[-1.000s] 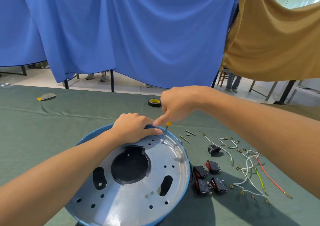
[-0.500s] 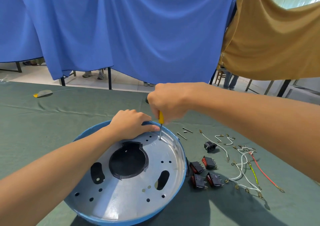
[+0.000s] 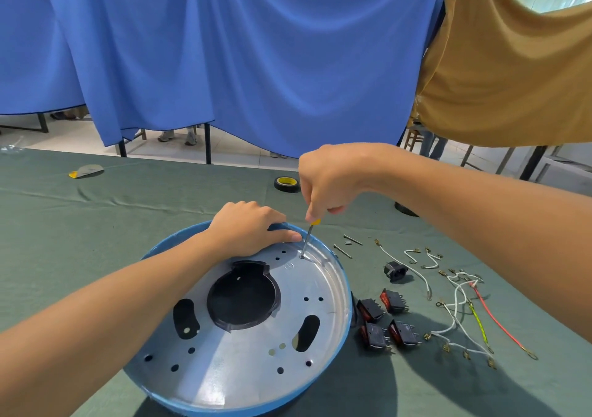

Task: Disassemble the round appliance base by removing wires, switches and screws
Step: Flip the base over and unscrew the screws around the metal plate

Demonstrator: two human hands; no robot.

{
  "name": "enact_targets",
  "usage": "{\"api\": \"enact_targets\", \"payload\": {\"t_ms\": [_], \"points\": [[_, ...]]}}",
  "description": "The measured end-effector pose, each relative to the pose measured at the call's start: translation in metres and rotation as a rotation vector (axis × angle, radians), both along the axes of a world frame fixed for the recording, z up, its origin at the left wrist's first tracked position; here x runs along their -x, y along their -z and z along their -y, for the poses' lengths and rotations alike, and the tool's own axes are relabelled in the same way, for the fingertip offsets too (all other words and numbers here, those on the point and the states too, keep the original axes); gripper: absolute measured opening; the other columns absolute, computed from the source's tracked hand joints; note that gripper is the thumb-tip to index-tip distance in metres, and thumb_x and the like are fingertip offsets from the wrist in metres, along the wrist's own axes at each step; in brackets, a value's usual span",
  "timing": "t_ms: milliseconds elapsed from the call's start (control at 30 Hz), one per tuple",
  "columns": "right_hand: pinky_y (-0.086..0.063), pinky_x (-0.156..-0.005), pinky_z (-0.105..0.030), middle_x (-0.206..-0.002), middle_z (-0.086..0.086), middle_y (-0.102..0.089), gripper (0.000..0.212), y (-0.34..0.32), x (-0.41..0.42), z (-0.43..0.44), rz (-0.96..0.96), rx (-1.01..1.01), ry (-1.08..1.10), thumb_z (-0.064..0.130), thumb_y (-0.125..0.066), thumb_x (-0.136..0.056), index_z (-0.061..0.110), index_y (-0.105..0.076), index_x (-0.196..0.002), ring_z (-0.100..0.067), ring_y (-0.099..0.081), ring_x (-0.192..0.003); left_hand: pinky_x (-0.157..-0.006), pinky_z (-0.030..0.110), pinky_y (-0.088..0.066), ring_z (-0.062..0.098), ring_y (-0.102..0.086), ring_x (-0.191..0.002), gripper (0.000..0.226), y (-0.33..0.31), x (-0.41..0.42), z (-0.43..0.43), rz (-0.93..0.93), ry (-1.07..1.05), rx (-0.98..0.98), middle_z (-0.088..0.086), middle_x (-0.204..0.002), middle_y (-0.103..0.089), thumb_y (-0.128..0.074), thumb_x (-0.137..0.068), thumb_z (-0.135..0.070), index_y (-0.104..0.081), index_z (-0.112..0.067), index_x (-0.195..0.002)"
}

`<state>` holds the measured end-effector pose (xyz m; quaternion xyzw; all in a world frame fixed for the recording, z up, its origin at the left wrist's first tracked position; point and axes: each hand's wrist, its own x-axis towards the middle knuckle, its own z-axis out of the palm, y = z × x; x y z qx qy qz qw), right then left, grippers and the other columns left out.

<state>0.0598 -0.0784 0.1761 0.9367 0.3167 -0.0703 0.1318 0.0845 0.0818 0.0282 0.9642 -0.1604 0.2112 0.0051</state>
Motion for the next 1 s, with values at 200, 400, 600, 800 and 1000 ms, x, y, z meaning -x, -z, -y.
{"api": "enact_targets", "payload": {"t_ms": [200, 400, 600, 800, 1000], "points": [[-0.049, -0.06, -0.032, -0.07, 0.0, -0.064, 0.041, 0.0042, -0.0053, 0.005, -0.02, -0.084, -0.014, 0.059, -0.065, -0.08, 0.018, -0.068, -0.072, -0.024, -0.06, -0.07, -0.047, 0.026, -0.022, 0.007, -0.04, -0.05, 0.073, -0.0019, 0.0017, 0.001, 0.02, 0.004, -0.031, -0.009, -0.052, -0.042, -0.01, -0.065, -0.087, -0.05, -0.027, -0.069], [-0.035, -0.046, -0.024, -0.049, 0.007, -0.055, 0.039, 0.0066, -0.0026, 0.0021, 0.061, -0.083, 0.021, 0.038, -0.056, -0.09, 0.017, -0.063, -0.057, -0.017, -0.047, -0.053, -0.048, 0.027, -0.025, 0.01, -0.043, -0.051, 0.069, -0.0011, 0.0006, -0.0001, 0.009, 0.035, -0.02, -0.007, -0.054, -0.046, -0.012, -0.068, -0.087, -0.037, -0.023, -0.06], [-0.047, -0.063, -0.028, -0.083, 0.004, -0.063, 0.015, 0.0, 0.0, 0.0038, -0.028, -0.046, -0.009, 0.038, -0.069, -0.085, 0.023, -0.065, -0.086, -0.024, -0.062, -0.083, -0.048, 0.027, -0.022, 0.007, -0.04, -0.051, 0.07, -0.0016, 0.0026, 0.0004, 0.0, 0.028, -0.014, -0.007, -0.054, -0.044, -0.009, -0.065, -0.087, -0.038, -0.023, -0.06], [-0.033, -0.049, -0.026, -0.06, 0.006, -0.058, 0.049, 0.005, 0.0012, 0.002, 0.045, 0.009, 0.018, 0.046, -0.045, -0.097, 0.016, -0.062, -0.061, -0.014, -0.048, -0.057, -0.048, 0.027, -0.025, 0.009, -0.043, -0.051, 0.073, -0.0002, 0.0007, -0.0004, 0.011, 0.028, -0.016, -0.007, -0.054, -0.047, -0.009, -0.066, -0.088, -0.041, -0.021, -0.063], [-0.036, -0.052, -0.025, -0.076, 0.008, -0.059, 0.011, -0.0004, 0.0029, 0.0051, 0.014, -0.034, -0.058, 0.032, -0.07, -0.085, 0.023, -0.065, -0.082, -0.013, -0.054, -0.07, -0.048, 0.028, -0.024, 0.009, -0.043, -0.053, 0.074, -0.0007, 0.0002, 0.0001, 0.014, 0.011, -0.019, -0.006, -0.055, -0.047, -0.009, -0.066, -0.088, -0.042, -0.022, -0.064]]}}
